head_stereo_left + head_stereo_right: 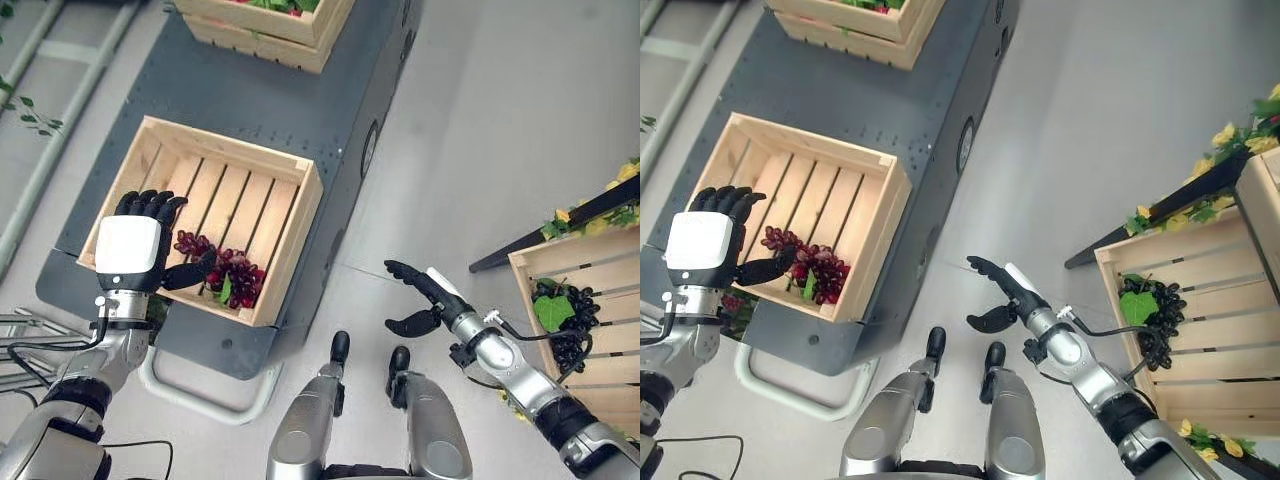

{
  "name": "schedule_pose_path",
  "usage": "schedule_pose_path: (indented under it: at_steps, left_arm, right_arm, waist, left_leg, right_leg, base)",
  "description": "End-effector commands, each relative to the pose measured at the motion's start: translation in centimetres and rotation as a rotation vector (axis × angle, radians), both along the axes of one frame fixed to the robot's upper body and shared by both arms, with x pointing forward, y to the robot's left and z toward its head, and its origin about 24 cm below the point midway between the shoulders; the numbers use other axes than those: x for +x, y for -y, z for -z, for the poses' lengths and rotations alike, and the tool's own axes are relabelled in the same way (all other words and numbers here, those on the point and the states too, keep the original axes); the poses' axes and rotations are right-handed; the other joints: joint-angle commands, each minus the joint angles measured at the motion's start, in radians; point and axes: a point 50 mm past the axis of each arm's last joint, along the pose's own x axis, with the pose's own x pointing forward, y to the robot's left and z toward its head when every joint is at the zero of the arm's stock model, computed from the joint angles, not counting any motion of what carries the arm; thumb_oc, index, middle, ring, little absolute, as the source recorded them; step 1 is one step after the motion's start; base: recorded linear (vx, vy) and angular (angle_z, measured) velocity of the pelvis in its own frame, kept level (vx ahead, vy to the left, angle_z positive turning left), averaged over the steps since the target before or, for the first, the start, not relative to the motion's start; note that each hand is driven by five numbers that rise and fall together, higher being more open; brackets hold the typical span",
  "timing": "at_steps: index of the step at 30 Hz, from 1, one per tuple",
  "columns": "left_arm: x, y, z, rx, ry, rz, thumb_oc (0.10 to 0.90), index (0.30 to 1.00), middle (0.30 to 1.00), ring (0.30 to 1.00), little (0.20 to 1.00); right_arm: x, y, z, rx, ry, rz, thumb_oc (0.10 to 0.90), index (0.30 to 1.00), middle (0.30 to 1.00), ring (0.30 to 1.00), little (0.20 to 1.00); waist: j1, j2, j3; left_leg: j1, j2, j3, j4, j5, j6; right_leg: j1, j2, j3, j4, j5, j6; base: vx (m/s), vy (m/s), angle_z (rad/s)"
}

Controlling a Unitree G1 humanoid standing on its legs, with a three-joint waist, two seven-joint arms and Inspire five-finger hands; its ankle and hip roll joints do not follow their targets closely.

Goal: Pick up the fruits from the basket on one side to the basket on the other side

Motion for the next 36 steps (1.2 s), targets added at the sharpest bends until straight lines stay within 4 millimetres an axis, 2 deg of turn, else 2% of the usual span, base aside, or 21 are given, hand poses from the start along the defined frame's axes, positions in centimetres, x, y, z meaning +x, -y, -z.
schedule_pose_path:
  at_steps: [1, 5, 12, 15, 17, 20, 25, 28, 36]
  left_arm:
    - [-0.5, -4.0, -5.0, 0.055, 0.147, -0.161, 0.8, 0.9, 0.9, 0.9, 0.9]
    - [0.0, -4.3, -6.5, 0.093, 0.153, -0.187, 0.8, 0.9, 0.9, 0.9, 0.9]
    - [0.0, -5.9, -8.9, 0.213, 0.103, -0.268, 0.8, 0.9, 0.9, 0.9, 0.9]
    - [0.3, -5.8, -9.2, 0.226, 0.061, -0.26, 0.8, 0.9, 0.9, 0.9, 0.9]
    - [0.9, -5.2, -9.4, 0.17, 0.026, -0.196, 0.8, 0.9, 0.9, 0.9, 0.9]
    - [1.5, -4.3, -9.5, 0.11, -0.056, -0.117, 0.8, 0.9, 0.9, 0.9, 0.9]
    - [1.9, -4.0, -10.0, 0.052, -0.12, -0.083, 0.8, 0.9, 0.9, 0.9, 0.9]
    - [2.2, -3.8, -10.4, 0.054, -0.147, -0.068, 0.8, 0.9, 0.9, 0.9, 0.9]
    - [2.7, -3.9, -10.2, 0.274, -0.324, -0.098, 0.8, 0.9, 0.9, 0.9, 0.9]
  right_arm:
    - [0.4, -1.7, -3.3, 0.111, 0.156, -0.1, 0.8, 0.9, 0.9, 0.9, 0.9]
    - [0.8, -1.7, -3.8, 0.083, 0.173, -0.112, 0.8, 0.9, 0.9, 0.9, 0.9]
    - [1.2, -1.6, -4.5, 0.042, 0.189, -0.131, 0.8, 0.9, 0.9, 0.9, 0.9]
    - [1.6, -1.5, -5.1, 0.037, 0.205, -0.129, 0.8, 0.9, 0.9, 0.9, 0.9]
    - [1.9, -1.4, -5.4, 0.035, 0.214, -0.126, 0.8, 0.9, 0.9, 0.9, 0.9]
    - [1.8, -1.4, -5.6, 0.025, 0.22, -0.134, 0.8, 0.9, 0.9, 0.9, 0.9]
    - [1.7, -1.3, -5.8, 0.007, 0.235, -0.137, 0.8, 0.9, 0.9, 0.9, 0.9]
    - [1.7, -1.3, -5.7, 0.025, 0.245, -0.123, 0.8, 0.9, 0.9, 0.9, 0.9]
    - [1.7, -1.4, -5.8, 0.04, 0.262, -0.107, 0.8, 0.9, 0.9, 0.9, 0.9]
  waist:
    - [-0.016, -0.012, -0.018]
    - [-0.015, -0.019, 0.007]
    - [-0.016, -0.022, 0.007]
    - [-0.015, -0.022, 0.007]
    - [-0.013, -0.021, 0.007]
    - [-0.008, -0.02, 0.007]
    - [-0.002, -0.018, 0.007]
    - [0.005, -0.026, 0.007]
    - [0.006, -0.05, 0.007]
  left_leg:
    - [-0.074, -0.015, 0.054, 0.247, -0.19, -0.006]
    - [-0.152, -0.014, 0.086, 0.358, -0.231, 0.001]
    - [-0.283, 0.0, 0.111, 0.506, -0.283, 0.01]
    - [-0.324, 0.002, 0.112, 0.543, -0.293, 0.008]
    - [-0.348, 0.001, 0.111, 0.565, -0.305, 0.012]
    - [-0.377, -0.002, 0.11, 0.571, -0.302, 0.013]
    - [-0.402, -0.004, 0.106, 0.566, -0.295, 0.015]
    - [-0.416, -0.006, 0.1, 0.566, -0.294, 0.016]
    - [-0.441, -0.001, 0.089, 0.563, -0.29, 0.017]
  right_leg:
    - [0.017, 0.024, 0.028, 0.05, -0.051, -0.047]
    - [-0.055, 0.015, 0.031, 0.157, -0.086, -0.053]
    - [-0.177, 0.019, 0.044, 0.292, -0.127, -0.064]
    - [-0.216, 0.019, 0.049, 0.326, -0.135, -0.065]
    - [-0.24, 0.017, 0.049, 0.349, -0.144, -0.067]
    - [-0.27, 0.019, 0.047, 0.369, -0.147, -0.064]
    - [-0.297, 0.017, 0.04, 0.377, -0.145, -0.059]
    - [-0.311, 0.016, 0.031, 0.383, -0.144, -0.055]
    - [-0.331, 0.016, 0.013, 0.386, -0.139, -0.047]
  base:
    - [-0.12, 0.121, -0.03]
    - [-0.07, 0.054, 0.01]
    - [-0.04, 0.057, 0.0]
    - [-0.03, 0.04, -0.02]
    - [-0.02, 0.039, -0.02]
    - [0.0, 0.0, 0.0]
    - [0.0, 0.003, 0.01]
    - [0.0, -0.012, 0.04]
    - [0.0, -0.02, 0.1]
